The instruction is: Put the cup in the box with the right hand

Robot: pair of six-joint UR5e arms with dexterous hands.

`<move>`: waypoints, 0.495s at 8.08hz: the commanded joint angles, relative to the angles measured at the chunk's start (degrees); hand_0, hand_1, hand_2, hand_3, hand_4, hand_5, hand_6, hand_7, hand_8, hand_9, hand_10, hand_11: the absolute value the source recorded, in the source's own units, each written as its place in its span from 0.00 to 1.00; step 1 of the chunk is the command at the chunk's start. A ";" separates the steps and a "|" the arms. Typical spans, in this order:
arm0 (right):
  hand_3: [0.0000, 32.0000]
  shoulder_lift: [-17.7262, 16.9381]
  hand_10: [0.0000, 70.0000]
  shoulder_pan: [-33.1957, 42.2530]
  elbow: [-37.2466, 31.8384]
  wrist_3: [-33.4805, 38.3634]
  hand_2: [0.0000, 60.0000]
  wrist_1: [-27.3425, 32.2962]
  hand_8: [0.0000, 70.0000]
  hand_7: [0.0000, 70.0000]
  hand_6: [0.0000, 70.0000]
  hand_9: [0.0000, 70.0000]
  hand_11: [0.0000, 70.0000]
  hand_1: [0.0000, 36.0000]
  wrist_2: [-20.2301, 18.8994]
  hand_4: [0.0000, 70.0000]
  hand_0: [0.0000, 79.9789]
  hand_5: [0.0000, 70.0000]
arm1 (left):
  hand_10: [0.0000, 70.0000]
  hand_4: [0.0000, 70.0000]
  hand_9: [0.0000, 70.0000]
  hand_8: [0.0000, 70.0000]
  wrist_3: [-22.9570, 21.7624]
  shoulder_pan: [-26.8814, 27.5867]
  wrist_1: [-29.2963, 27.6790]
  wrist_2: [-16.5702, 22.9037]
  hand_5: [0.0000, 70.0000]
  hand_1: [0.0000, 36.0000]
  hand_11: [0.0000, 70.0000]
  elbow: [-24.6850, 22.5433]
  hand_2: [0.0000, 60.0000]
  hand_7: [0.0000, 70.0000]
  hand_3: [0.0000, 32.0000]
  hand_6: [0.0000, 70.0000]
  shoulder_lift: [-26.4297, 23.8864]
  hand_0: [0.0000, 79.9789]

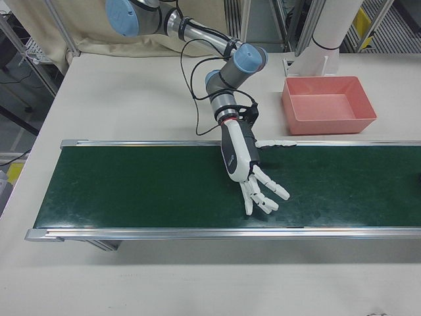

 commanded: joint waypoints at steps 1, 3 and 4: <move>0.00 0.09 0.00 -0.12 -0.14 0.03 0.11 0.04 0.15 0.37 0.09 0.21 0.02 0.52 -0.09 0.05 0.64 0.09 | 0.00 0.00 0.00 0.00 0.00 0.00 0.00 0.00 0.00 0.00 0.00 0.03 0.00 0.00 0.00 0.00 0.00 0.00; 0.00 0.27 0.00 -0.21 -0.05 0.03 0.12 0.04 0.15 0.38 0.09 0.21 0.02 0.52 -0.09 0.04 0.63 0.09 | 0.00 0.00 0.00 0.00 0.00 0.00 0.00 0.00 0.00 0.00 0.00 0.03 0.00 0.00 0.00 0.00 0.00 0.00; 0.00 0.27 0.00 -0.30 -0.05 0.03 0.11 0.04 0.15 0.37 0.09 0.21 0.01 0.52 -0.09 0.04 0.64 0.09 | 0.00 0.00 0.00 0.00 0.00 0.00 0.00 0.00 0.00 0.00 0.00 0.03 0.00 0.00 0.00 0.00 0.00 0.00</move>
